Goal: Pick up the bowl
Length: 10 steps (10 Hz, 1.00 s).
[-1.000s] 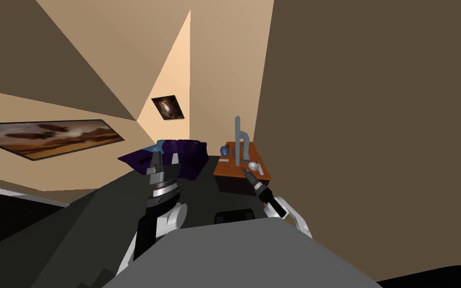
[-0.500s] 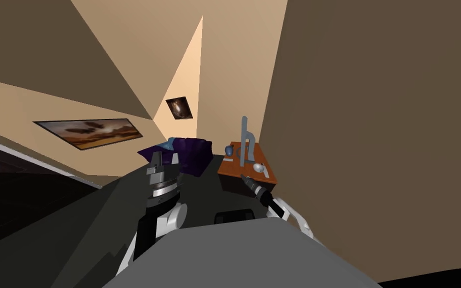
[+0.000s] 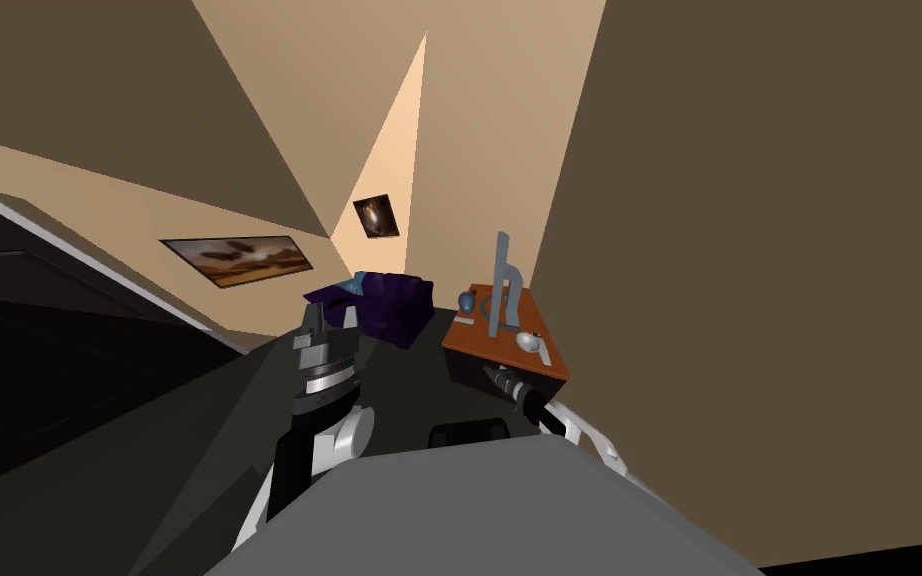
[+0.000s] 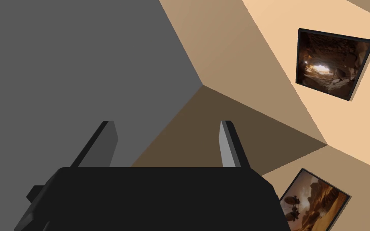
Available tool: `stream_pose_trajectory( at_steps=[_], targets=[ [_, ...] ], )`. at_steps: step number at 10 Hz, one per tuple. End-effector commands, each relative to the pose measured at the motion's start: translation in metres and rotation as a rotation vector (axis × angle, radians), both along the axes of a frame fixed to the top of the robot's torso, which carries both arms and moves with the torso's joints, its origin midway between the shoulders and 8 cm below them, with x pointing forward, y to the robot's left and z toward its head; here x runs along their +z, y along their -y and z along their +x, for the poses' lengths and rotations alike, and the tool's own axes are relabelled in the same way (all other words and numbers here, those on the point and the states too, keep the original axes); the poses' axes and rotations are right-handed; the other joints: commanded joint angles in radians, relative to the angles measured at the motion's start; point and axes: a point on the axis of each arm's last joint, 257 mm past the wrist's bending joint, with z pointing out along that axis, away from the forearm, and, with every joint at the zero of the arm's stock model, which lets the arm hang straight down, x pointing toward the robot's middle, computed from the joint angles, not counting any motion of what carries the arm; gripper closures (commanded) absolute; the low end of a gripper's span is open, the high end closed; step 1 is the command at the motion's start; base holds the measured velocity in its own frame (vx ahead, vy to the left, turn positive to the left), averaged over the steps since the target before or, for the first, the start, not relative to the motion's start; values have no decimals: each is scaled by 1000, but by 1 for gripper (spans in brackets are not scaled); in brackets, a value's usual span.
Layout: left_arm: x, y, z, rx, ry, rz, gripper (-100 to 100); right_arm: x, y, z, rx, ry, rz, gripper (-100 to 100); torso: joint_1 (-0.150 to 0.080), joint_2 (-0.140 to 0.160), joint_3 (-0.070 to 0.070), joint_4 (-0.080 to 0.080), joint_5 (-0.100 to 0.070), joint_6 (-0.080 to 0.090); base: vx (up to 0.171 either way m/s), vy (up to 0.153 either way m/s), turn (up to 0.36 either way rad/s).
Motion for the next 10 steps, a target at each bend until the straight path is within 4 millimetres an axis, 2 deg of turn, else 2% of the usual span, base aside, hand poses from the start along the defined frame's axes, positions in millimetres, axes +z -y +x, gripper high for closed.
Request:
stream_pose_trajectory(
  at_steps=[1,2,4,5,7,8,10],
  targets=[
    [0,0,0,0,0,0,0,-32,17,-14,44,-54,-130,-100,0,0,0,0,0,0,63,-23,333],
    [0,0,0,0,0,0,0,-35,21,-14,40,-63,-145,-100,-1,-1,-1,0,0,0,56,-25,87],
    [0,0,0,0,0,0,0,-75,50,-35,97,-133,-318,-100,-1,-1,-1,0,0,0,65,-22,261],
    [0,0,0,0,0,0,0,-77,53,-36,96,-138,-332,-100,-2,-2,-1,0,0,0,52,-36,97],
    [0,0,0,0,0,0,0,-108,94,-55,148,-205,-508,-100,-1,-1,-1,0,0,0,50,-28,230],
    [0,0,0,0,0,0,0,-109,94,-56,150,-206,-515,-100,-2,-1,-1,0,0,0,41,-35,101],
    [0,0,0,0,0,0,0,-130,140,-72,201,-261,-687,-100,-1,-1,0,0,0,0,44,-32,231]
  ],
)
